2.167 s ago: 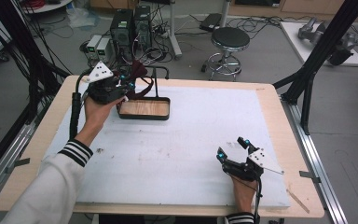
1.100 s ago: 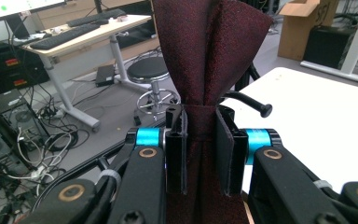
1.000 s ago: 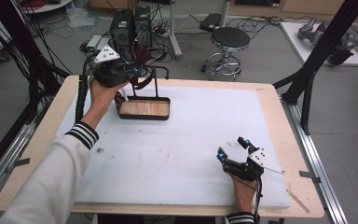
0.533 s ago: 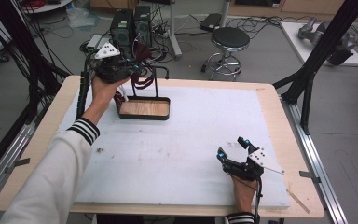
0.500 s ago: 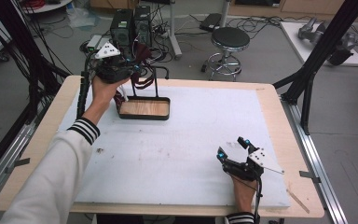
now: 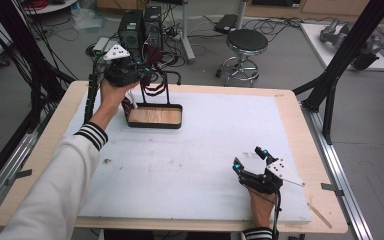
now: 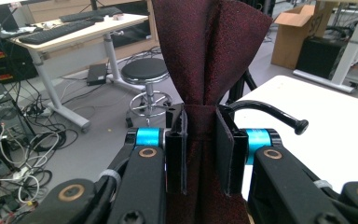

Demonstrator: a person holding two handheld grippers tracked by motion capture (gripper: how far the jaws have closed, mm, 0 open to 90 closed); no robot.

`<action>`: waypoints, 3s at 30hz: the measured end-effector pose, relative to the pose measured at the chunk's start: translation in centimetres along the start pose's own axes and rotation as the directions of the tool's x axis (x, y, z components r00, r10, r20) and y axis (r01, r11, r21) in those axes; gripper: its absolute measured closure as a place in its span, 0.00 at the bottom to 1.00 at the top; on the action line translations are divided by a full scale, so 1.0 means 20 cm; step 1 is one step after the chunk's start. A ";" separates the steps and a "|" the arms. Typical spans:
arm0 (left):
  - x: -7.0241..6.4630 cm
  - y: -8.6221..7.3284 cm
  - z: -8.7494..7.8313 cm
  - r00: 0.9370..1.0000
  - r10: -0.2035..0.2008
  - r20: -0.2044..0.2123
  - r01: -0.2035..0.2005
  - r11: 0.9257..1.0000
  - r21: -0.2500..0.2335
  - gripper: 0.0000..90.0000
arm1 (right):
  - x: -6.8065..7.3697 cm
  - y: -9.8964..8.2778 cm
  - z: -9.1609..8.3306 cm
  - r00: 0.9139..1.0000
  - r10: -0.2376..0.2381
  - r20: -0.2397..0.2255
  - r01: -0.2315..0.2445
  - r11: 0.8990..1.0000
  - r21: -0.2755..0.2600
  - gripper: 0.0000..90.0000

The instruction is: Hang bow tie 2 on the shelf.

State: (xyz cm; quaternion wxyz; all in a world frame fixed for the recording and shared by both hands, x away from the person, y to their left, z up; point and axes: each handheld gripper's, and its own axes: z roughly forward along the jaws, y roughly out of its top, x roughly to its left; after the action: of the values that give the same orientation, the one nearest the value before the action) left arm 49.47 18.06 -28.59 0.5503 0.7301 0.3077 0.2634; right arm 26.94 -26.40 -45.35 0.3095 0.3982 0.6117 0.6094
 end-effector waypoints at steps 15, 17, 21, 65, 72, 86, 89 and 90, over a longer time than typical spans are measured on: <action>0.05 -0.01 -0.01 0.996 -0.029 0.082 0.032 0.999 -0.040 0.84 | 0.00 0.00 0.00 1.000 -0.004 0.000 0.004 1.000 -0.003 0.11; 0.06 -0.01 -0.01 0.996 -0.012 0.092 0.015 0.999 -0.032 0.84 | 0.00 0.00 0.00 1.000 -0.004 -0.001 0.004 1.000 -0.003 0.11; 0.06 -0.01 -0.02 0.996 -0.011 0.087 0.014 0.999 -0.032 0.84 | 0.00 0.00 0.00 1.000 -0.006 0.000 0.006 1.000 -0.003 0.11; 0.06 0.00 -0.04 0.998 0.046 0.048 -0.043 0.997 -0.057 0.73 | 0.00 0.00 0.00 1.000 -0.003 0.000 0.003 1.000 0.000 0.11; 0.06 0.00 -0.10 0.999 0.013 0.050 -0.010 0.998 -0.068 0.44 | 0.00 0.00 0.00 1.000 -0.012 -0.002 0.012 1.000 -0.002 0.11; 0.03 -0.02 -0.29 0.996 0.030 0.088 -0.017 0.989 -0.144 0.15 | 0.00 0.00 0.00 1.000 -0.005 -0.002 0.005 1.000 -0.002 0.11; 0.00 -0.04 -0.34 0.995 0.054 0.088 -0.039 0.987 -0.157 0.15 | 0.00 0.00 0.00 1.000 -0.003 -0.003 0.003 1.000 0.000 0.11; -0.01 -0.05 -0.35 0.994 0.056 0.091 -0.041 0.986 -0.161 0.15 | 0.00 0.00 0.00 1.000 -0.008 -0.006 0.008 1.000 -0.002 0.11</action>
State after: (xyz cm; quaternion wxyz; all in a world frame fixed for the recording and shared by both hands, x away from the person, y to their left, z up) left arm 44.02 22.56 -27.73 0.6142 0.7028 0.2413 0.2656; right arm 26.95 -26.42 -45.35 0.3103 0.3935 0.6138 0.6099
